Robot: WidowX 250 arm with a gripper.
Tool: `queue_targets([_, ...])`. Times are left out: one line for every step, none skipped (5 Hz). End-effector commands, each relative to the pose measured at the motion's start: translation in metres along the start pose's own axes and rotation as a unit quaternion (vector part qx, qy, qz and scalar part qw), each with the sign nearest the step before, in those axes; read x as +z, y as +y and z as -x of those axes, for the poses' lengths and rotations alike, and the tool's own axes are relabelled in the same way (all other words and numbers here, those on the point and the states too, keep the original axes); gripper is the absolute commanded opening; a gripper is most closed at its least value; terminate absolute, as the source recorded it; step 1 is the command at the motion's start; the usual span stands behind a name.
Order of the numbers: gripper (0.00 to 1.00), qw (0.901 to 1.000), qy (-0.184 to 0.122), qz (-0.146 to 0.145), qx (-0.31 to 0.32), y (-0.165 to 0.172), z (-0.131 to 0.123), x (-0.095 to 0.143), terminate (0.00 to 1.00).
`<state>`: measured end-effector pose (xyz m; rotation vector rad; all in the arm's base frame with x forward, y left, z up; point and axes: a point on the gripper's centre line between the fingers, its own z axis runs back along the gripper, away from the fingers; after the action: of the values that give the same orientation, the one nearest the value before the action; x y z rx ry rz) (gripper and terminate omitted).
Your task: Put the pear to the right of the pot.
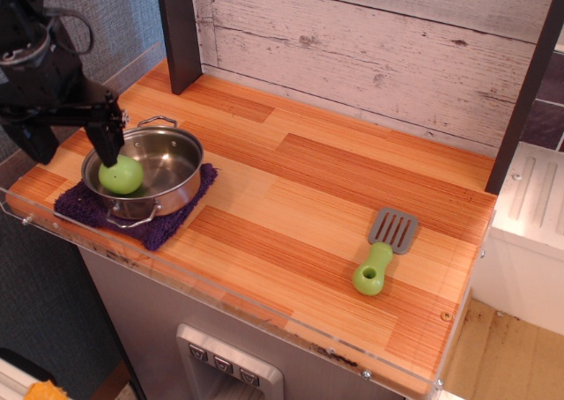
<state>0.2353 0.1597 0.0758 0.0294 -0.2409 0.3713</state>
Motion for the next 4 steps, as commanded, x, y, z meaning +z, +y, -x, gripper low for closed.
queue_targets([1.0, 0.9991, -0.014, 0.0, -0.039, -0.027, -0.023, 0.006, 0.0])
queue_targets([1.0, 0.9986, -0.01, -0.006, -0.051, -0.036, -0.02, 0.001, 0.0])
queue_targets([1.0, 0.9979, -0.001, -0.012, -0.063, -0.041, -0.016, -0.007, 0.0])
queue_targets([1.0, 0.997, 0.021, -0.017, -0.072, -0.042, -0.011, -0.021, 0.0])
